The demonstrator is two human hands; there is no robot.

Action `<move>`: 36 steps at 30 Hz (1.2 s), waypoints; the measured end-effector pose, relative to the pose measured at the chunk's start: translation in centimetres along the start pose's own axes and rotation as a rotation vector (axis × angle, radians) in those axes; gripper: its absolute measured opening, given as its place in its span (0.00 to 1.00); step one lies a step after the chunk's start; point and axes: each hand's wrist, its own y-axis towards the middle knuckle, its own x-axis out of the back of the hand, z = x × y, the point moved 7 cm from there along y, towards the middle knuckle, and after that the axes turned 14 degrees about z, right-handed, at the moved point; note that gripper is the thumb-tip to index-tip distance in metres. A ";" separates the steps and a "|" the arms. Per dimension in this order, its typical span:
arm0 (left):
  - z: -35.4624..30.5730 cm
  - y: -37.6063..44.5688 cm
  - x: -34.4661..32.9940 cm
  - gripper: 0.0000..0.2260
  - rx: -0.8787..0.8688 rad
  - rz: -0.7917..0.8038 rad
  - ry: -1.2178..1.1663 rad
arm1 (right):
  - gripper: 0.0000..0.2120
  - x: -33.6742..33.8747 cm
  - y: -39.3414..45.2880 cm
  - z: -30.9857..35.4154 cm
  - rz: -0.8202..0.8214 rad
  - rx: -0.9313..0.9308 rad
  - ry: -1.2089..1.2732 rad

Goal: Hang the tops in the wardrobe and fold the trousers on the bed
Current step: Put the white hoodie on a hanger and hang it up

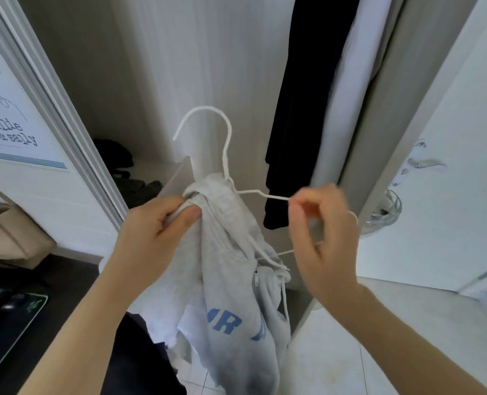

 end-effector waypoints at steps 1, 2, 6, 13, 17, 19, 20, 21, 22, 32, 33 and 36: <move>0.0 0.1 0.4 0.20 0.007 -0.011 -0.014 | 0.04 -1.4 -1.2 -0.7 0.099 -0.032 0.019; 0.0 0.2 0.6 0.21 0.008 -0.017 -0.015 | 0.04 -3.1 -2.3 -1.9 0.217 -0.103 0.013; 0.5 0.2 1.1 0.21 0.024 -0.058 -0.054 | 0.10 -7.1 -4.0 -6.0 0.471 -0.305 0.042; 3.0 -1.0 1.6 0.18 0.168 -0.144 -0.115 | 0.10 -7.0 -5.2 -1.4 0.513 -0.120 0.117; 4.1 -1.6 2.7 0.15 0.203 -0.201 -0.166 | 0.16 -10.5 -8.9 -0.6 1.210 -0.009 -0.056; 3.9 -1.9 2.9 0.14 0.197 -0.194 -0.182 | 0.15 -11.4 -9.5 -2.5 1.277 -0.019 -0.160; 3.7 -2.0 3.0 0.13 0.193 -0.186 -0.180 | 0.14 -11.6 -9.2 -3.5 1.226 -0.039 -0.174; 3.6 -2.2 3.1 0.12 0.191 -0.179 -0.175 | 0.14 -11.6 -8.3 -4.5 1.119 -0.064 -0.177; 3.5 -2.3 3.2 0.12 0.189 -0.173 -0.171 | 0.15 -11.5 -7.5 -5.8 0.993 -0.101 -0.180; 4.6 -3.7 4.6 0.14 0.201 -0.207 -0.177 | 0.20 -19.1 -9.6 -8.7 1.257 -0.350 0.071; 5.0 -4.1 4.9 0.15 0.205 -0.218 -0.178 | 0.16 -18.8 -10.2 -9.5 1.302 -0.346 -0.035; 5.6 -5.2 5.1 0.13 0.197 -0.188 -0.180 | 0.13 -16.4 -10.0 -12.4 1.303 -0.307 -0.299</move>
